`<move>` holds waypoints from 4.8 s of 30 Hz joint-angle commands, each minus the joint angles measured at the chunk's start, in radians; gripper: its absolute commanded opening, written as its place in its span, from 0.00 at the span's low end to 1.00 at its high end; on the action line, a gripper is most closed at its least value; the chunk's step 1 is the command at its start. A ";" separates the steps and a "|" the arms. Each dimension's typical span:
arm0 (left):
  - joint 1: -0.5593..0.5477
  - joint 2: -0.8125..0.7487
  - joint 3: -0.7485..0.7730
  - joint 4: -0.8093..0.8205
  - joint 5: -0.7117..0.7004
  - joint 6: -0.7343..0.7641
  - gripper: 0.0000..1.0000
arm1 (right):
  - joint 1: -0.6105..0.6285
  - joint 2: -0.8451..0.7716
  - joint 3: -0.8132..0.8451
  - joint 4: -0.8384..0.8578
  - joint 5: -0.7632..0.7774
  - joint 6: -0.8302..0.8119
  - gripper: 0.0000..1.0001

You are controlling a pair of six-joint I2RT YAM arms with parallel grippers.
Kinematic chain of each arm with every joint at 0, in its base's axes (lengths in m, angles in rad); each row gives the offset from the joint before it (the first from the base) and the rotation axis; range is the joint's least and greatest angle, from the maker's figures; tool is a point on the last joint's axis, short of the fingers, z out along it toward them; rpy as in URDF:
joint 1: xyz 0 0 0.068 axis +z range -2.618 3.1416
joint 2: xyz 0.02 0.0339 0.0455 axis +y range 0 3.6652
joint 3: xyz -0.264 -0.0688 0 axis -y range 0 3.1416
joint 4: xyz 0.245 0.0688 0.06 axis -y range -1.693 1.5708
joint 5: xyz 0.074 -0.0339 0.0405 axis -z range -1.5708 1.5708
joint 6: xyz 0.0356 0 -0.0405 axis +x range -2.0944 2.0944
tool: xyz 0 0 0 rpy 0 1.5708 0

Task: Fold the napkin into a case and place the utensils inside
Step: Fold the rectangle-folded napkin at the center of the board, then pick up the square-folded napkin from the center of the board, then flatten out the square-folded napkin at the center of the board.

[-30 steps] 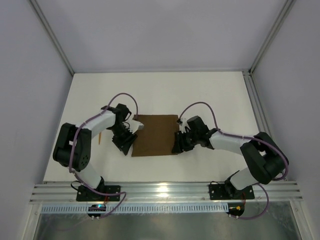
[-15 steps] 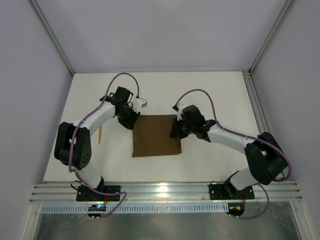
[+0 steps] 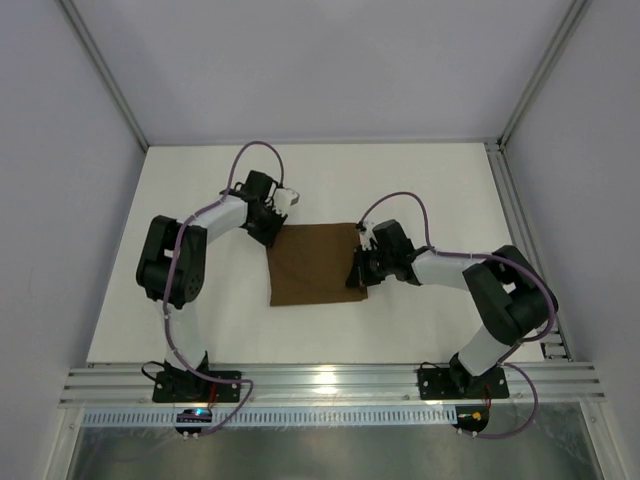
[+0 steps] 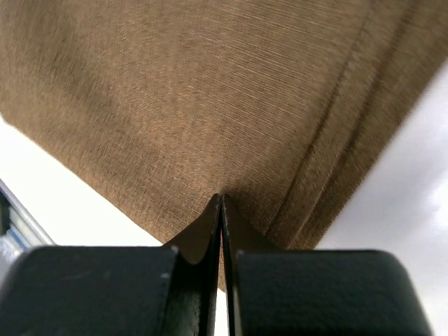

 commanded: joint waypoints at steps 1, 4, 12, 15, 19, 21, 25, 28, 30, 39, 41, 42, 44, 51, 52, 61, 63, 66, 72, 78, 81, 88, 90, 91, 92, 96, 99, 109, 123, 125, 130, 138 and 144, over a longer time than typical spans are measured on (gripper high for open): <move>0.006 0.061 0.032 0.043 -0.078 -0.029 0.20 | -0.056 0.034 0.011 -0.045 0.065 -0.070 0.04; 0.006 0.084 0.027 0.043 -0.058 -0.045 0.21 | -0.066 0.062 0.068 -0.129 0.091 -0.142 0.04; 0.006 0.012 0.059 0.013 -0.051 -0.052 0.32 | -0.065 -0.078 0.146 -0.222 0.122 -0.245 0.23; 0.000 -0.096 0.070 -0.020 -0.005 -0.045 0.43 | -0.066 -0.162 0.151 -0.272 0.157 -0.267 0.39; -0.049 -0.241 0.030 -0.085 0.017 0.021 0.58 | -0.086 -0.210 0.126 -0.315 0.170 -0.250 0.48; -0.124 -0.313 -0.005 -0.119 -0.031 0.056 0.59 | -0.112 -0.210 0.093 -0.312 0.134 -0.221 0.50; -0.305 -0.410 -0.175 -0.174 -0.152 0.133 0.62 | -0.151 -0.191 0.036 -0.255 0.088 -0.170 0.53; -0.443 -0.456 -0.250 -0.176 -0.259 0.165 0.67 | -0.157 -0.149 0.019 -0.228 0.041 -0.150 0.53; -0.526 -0.472 -0.303 -0.175 -0.296 0.168 0.76 | -0.157 -0.107 0.011 -0.205 0.000 -0.138 0.53; -0.696 -0.478 -0.453 0.003 -0.422 0.185 0.76 | -0.158 -0.086 -0.024 -0.153 -0.036 -0.119 0.51; -0.704 -0.476 -0.496 0.064 -0.503 0.199 0.70 | -0.158 -0.087 -0.024 -0.153 -0.038 -0.121 0.51; -0.704 -0.478 -0.531 0.119 -0.524 0.201 0.68 | -0.157 -0.087 -0.026 -0.150 -0.038 -0.121 0.51; -0.704 -0.475 -0.556 0.157 -0.574 0.210 0.68 | -0.158 -0.089 -0.027 -0.148 -0.036 -0.124 0.51; -0.704 -0.446 -0.637 0.325 -0.667 0.228 0.58 | -0.157 -0.095 -0.024 -0.140 -0.050 -0.133 0.51; -0.703 -0.435 -0.651 0.367 -0.683 0.233 0.55 | -0.158 -0.101 -0.024 -0.140 -0.050 -0.136 0.51; -0.703 -0.409 -0.702 0.520 -0.799 0.271 0.07 | -0.158 -0.324 -0.047 -0.081 -0.044 -0.253 0.54; -0.700 -0.435 -0.702 0.523 -0.792 0.290 0.00 | -0.160 -0.409 -0.088 0.017 -0.051 -0.294 0.59; -0.655 -0.524 -0.667 0.441 -0.689 0.293 0.00 | -0.160 -0.608 -0.202 0.261 -0.064 -0.363 0.68; -0.503 -0.697 -0.564 0.240 -0.462 0.300 0.00 | -0.108 -0.848 -0.423 0.541 -0.123 -0.638 0.76; -0.476 -0.725 -0.550 0.197 -0.425 0.339 0.00 | 0.289 -0.671 -0.372 0.228 0.139 -1.026 0.77; -0.476 -0.732 -0.548 0.183 -0.417 0.339 0.00 | 0.342 -0.597 -0.372 0.243 0.249 -1.082 0.78; -0.474 -0.732 -0.533 0.171 -0.410 0.340 0.00 | 0.414 -0.374 -0.268 0.209 0.379 -1.158 0.79; -0.471 -0.735 -0.524 0.158 -0.401 0.330 0.00 | 0.440 -0.310 -0.244 0.177 0.451 -1.167 0.78; -0.465 -0.740 -0.522 0.154 -0.393 0.327 0.00 | 0.448 -0.261 -0.219 0.156 0.468 -1.170 0.77; -0.463 -0.740 -0.518 0.149 -0.388 0.323 0.00 | 0.464 -0.242 -0.208 0.131 0.494 -1.173 0.77; -0.457 -0.739 -0.510 0.134 -0.379 0.316 0.00 | 0.489 -0.185 -0.185 0.121 0.557 -1.166 0.68; -0.437 -0.752 -0.502 0.100 -0.342 0.305 0.00 | 0.487 -0.185 -0.199 0.127 0.613 -1.136 0.32; -0.397 -0.798 -0.337 -0.171 -0.279 0.264 0.00 | 0.487 -0.452 0.070 -0.326 0.492 -1.008 0.03; -0.391 -0.863 0.154 -0.848 -0.135 0.316 0.00 | 0.489 -0.514 0.559 -0.991 -0.043 -0.902 0.03; -0.391 -0.875 0.180 -0.889 -0.115 0.314 0.00 | 0.489 -0.512 0.582 -1.044 -0.129 -0.899 0.03; -0.391 -0.878 0.180 -0.955 -0.078 0.290 0.00 | 0.489 -0.498 0.518 -1.075 -0.375 -0.892 0.03; -0.390 -0.904 0.139 -0.994 -0.034 0.258 0.00 | 0.487 -0.512 0.418 -1.004 -0.452 -0.843 0.03; -0.388 -0.912 0.134 -1.029 0.018 0.262 0.00 | 0.489 -0.523 0.427 -1.018 -0.499 -0.851 0.03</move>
